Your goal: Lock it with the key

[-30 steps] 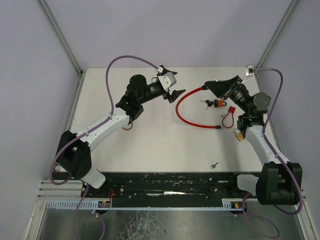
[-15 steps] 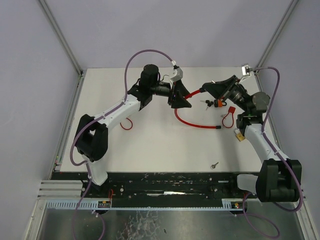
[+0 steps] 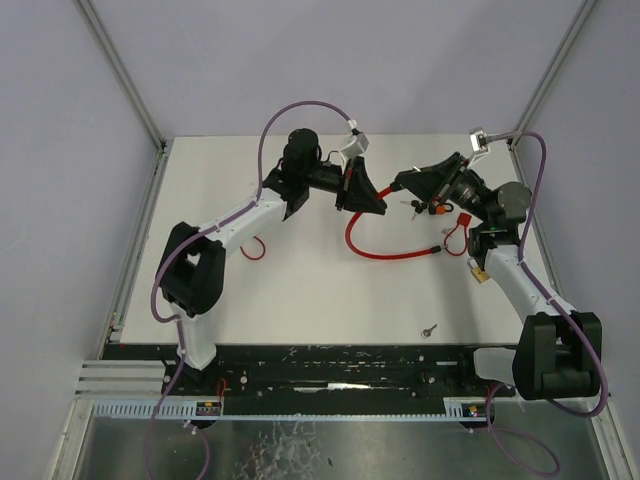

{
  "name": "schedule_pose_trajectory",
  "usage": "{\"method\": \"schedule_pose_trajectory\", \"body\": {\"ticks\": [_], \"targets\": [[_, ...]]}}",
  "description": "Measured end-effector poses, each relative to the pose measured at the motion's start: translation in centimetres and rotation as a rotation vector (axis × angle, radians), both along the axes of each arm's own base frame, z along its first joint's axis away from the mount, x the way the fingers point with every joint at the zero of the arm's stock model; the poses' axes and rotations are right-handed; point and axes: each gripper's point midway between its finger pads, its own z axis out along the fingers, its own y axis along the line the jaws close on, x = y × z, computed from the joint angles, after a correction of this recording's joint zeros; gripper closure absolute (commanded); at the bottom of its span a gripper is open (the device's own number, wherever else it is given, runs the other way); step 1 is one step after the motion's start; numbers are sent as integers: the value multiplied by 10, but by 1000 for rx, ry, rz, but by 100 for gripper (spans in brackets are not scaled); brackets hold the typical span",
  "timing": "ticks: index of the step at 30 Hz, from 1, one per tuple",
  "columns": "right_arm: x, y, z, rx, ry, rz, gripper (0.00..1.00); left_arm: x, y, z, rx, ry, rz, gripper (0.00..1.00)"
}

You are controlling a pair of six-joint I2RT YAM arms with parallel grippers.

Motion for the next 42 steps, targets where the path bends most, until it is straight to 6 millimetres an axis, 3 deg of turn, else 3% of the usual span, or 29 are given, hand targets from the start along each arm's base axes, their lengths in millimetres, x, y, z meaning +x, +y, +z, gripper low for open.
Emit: {"method": "schedule_pose_trajectory", "body": {"ticks": [1,3,6,10,14,20,27,32,37,42], "targets": [[-1,1,1,0,-5,2,97,-1,0,0,-1,5,-6,99],[-1,2,2,0,-10,6,72,0,2,3,-6,11,-10,99],[-4,4,7,-6,-30,23,44,0,6,6,-24,7,-19,99],[-10,6,10,-29,-67,51,22,1,20,7,-51,12,-13,99],[-20,9,13,-72,-134,94,11,10,43,8,-72,26,22,99],[-43,11,9,-204,-335,187,7,13,63,18,-112,16,45,99],[-50,7,-22,-363,-548,256,5,-12,75,40,-150,-60,26,99],[-38,-1,-55,-470,-590,260,5,-27,84,60,-173,-167,38,99],[-20,-8,-64,-580,-619,238,7,-45,92,73,-184,-236,41,99],[-8,-14,-101,-653,-559,235,8,-53,96,79,-200,-284,59,99]]}}
